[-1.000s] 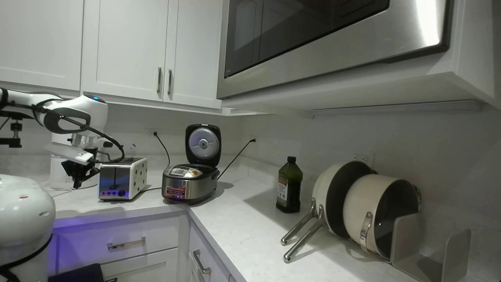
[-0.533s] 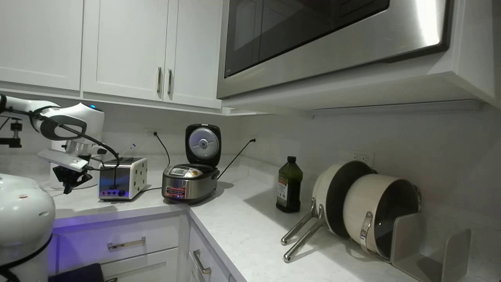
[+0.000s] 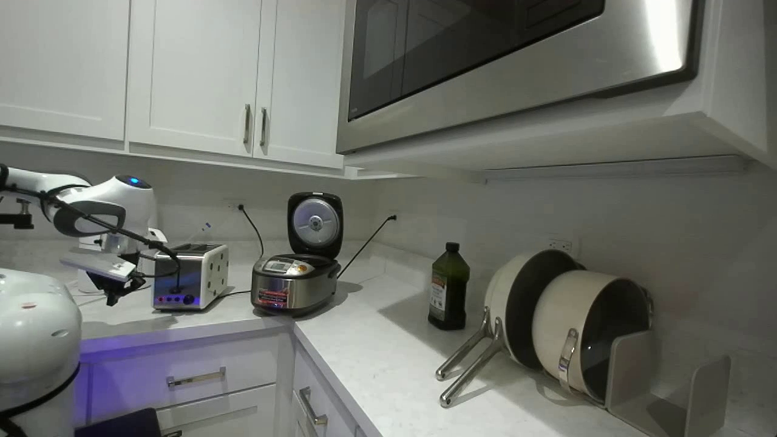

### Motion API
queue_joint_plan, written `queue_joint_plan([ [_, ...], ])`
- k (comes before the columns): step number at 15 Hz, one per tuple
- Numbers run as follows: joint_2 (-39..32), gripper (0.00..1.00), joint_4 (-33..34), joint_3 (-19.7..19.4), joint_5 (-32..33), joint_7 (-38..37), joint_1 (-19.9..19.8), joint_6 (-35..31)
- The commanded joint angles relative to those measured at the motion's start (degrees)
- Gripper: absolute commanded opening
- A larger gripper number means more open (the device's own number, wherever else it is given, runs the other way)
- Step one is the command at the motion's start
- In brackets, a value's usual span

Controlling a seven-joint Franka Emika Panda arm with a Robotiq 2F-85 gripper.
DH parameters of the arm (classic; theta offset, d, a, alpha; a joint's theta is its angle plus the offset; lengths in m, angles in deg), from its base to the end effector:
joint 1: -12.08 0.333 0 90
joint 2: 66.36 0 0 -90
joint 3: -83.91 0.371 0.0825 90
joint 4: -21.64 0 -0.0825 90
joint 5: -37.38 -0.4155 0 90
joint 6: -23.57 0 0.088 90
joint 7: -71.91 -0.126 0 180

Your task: Press the button to release the lever on the toaster upwards

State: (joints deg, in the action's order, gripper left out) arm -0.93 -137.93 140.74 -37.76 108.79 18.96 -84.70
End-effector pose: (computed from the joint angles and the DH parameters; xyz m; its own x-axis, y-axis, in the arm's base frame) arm 0.1065 0.3365 0.3803 0.5851 0.7545 0.2973 0.8094 -0.5206 -0.2717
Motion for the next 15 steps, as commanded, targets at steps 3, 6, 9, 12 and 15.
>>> queue_joint_plan([
  [3, 0.0, 0.00, 0.0, 7.3, -9.2, 4.7, -3.5, -7.9],
  [6, -4.3, 0.00, 0.0, 8.6, -10.7, 5.5, -2.0, -17.8],
  [9, -6.9, 0.00, 0.0, 9.2, -12.4, 7.2, -1.5, -23.7],
  [12, -9.6, 0.00, 0.0, 9.7, -13.6, 9.4, -1.4, -27.8],
  [15, -12.4, 0.00, 0.0, 9.9, -13.9, 11.4, -1.1, -31.0],
])
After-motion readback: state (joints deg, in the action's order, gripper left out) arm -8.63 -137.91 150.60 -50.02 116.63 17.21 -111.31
